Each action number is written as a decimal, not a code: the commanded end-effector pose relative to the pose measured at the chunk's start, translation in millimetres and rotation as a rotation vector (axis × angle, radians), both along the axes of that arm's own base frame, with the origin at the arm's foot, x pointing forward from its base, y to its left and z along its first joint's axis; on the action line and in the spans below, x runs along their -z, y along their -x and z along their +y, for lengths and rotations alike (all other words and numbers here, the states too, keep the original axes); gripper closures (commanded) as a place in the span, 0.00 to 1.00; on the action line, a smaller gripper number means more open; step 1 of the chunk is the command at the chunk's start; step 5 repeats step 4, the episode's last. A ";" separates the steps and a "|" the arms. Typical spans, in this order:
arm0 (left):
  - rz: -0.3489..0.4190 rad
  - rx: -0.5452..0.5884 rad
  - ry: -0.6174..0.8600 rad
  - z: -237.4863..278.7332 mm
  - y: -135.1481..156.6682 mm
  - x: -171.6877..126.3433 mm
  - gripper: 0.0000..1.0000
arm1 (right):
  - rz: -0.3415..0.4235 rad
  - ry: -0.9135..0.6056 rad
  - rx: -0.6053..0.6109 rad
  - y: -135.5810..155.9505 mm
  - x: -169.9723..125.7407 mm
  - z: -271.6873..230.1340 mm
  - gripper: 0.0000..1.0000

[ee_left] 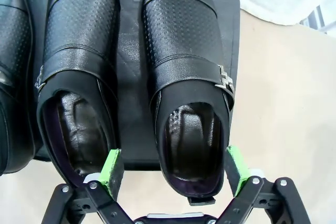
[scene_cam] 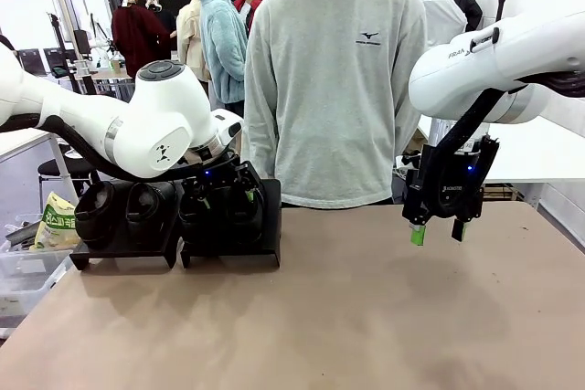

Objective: Organize the shoes by placing them on the stand.
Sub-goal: Place the Shoe from the middle of the table onto the Shoes Stand.

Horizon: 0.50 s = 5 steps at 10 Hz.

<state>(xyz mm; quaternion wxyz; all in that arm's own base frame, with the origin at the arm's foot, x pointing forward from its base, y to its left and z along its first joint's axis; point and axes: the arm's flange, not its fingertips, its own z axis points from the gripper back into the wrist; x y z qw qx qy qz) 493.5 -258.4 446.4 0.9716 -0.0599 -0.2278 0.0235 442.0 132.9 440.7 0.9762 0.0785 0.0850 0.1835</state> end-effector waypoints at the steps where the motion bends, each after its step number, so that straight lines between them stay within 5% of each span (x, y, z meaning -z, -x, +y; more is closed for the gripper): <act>1: -0.001 0.000 0.002 -0.6 -1.3 -0.3 0.00 | 0.003 -0.005 0.013 -0.1 -0.9 1.8 0.00; 5: -0.001 0.000 0.002 -0.6 -1.3 -0.3 0.00 | 0.003 -0.005 0.013 -0.1 -0.9 1.8 0.00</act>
